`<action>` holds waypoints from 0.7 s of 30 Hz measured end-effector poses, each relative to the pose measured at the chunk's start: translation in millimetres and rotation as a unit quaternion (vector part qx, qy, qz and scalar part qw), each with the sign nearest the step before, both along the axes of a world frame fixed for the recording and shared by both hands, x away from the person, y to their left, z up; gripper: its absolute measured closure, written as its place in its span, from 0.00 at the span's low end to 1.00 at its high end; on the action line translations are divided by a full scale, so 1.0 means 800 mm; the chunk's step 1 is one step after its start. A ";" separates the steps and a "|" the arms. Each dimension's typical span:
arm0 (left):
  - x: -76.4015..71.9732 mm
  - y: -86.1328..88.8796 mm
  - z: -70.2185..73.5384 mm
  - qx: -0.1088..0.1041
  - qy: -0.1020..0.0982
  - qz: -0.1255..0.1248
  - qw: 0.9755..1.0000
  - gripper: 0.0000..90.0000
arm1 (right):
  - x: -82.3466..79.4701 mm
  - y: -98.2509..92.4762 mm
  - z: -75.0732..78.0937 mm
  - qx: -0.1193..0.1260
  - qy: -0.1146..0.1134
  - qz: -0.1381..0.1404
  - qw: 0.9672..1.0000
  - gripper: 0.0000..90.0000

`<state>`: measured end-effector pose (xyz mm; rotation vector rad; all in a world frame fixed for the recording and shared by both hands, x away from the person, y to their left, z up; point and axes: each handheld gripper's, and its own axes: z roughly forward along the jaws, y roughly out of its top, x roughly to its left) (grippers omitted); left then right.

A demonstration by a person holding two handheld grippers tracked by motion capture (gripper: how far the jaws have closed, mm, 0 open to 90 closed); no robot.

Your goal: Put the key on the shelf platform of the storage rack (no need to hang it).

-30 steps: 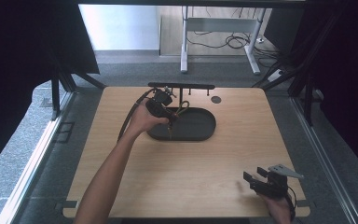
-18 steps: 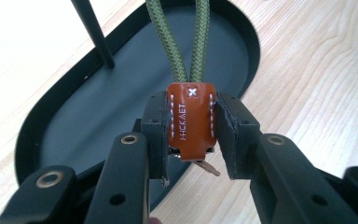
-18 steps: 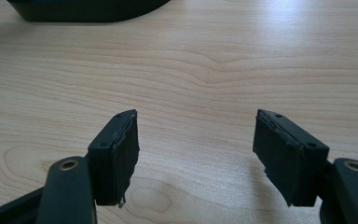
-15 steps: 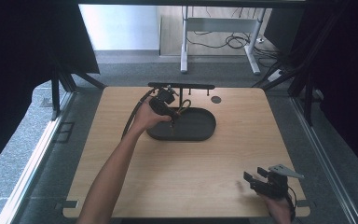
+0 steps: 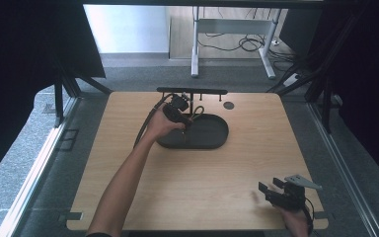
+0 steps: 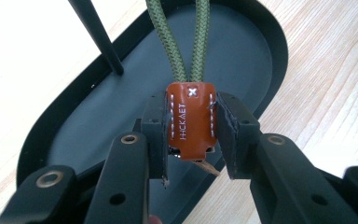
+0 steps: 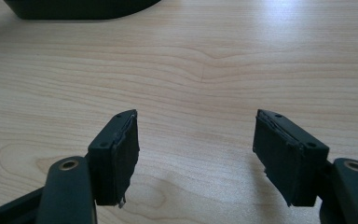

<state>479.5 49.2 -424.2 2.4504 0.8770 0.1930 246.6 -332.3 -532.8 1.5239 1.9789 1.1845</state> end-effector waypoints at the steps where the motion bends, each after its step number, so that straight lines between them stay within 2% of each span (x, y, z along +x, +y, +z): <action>1: 0.000 0.000 -0.002 -0.001 0.002 0.000 1.000 0.74 | 0.000 0.000 0.000 0.000 0.000 0.000 1.000 0.35; 12: 0.004 -0.004 -0.018 -0.004 0.010 0.005 1.000 0.74 | 0.000 0.001 -0.001 -0.003 0.000 0.002 1.000 0.35; 17: 0.004 -0.009 -0.023 0.006 0.007 0.004 1.000 0.74 | 0.000 -0.001 -0.001 -0.004 0.002 0.002 1.000 0.35; 21: 0.004 -0.011 -0.027 0.005 0.008 0.006 1.000 0.74 | 0.000 -0.001 -0.001 -0.004 0.002 0.002 1.000 0.35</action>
